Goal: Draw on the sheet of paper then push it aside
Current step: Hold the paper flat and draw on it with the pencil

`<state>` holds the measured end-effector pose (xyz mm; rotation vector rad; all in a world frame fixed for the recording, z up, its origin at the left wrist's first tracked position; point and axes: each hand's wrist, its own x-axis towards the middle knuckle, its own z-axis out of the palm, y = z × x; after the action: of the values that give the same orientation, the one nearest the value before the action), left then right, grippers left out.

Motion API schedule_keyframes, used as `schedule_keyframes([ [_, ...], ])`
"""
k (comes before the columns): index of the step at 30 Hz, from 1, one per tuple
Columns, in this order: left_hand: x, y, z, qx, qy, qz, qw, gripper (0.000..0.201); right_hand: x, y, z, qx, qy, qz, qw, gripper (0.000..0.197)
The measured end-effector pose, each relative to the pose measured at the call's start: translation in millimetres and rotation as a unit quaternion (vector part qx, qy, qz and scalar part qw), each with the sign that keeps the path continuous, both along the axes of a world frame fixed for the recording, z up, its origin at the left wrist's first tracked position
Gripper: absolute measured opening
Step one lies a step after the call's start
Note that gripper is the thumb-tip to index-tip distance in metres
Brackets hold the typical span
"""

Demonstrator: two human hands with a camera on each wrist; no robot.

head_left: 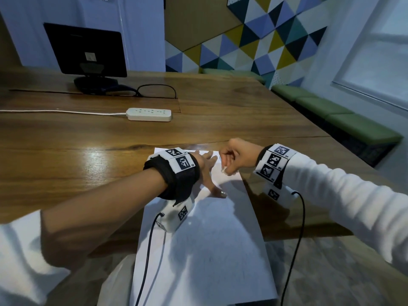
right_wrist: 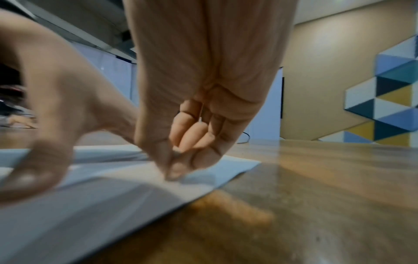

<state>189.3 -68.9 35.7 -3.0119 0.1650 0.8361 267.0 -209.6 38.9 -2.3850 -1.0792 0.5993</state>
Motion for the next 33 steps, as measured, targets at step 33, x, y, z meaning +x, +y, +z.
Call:
schedule_keyframes([
  [33,-0.9,1.7,3.7,0.0,0.012,0.0,1.0,0.122,4.9,-20.0,-0.2,0.015,0.006,-0.003,1.0,0.012],
])
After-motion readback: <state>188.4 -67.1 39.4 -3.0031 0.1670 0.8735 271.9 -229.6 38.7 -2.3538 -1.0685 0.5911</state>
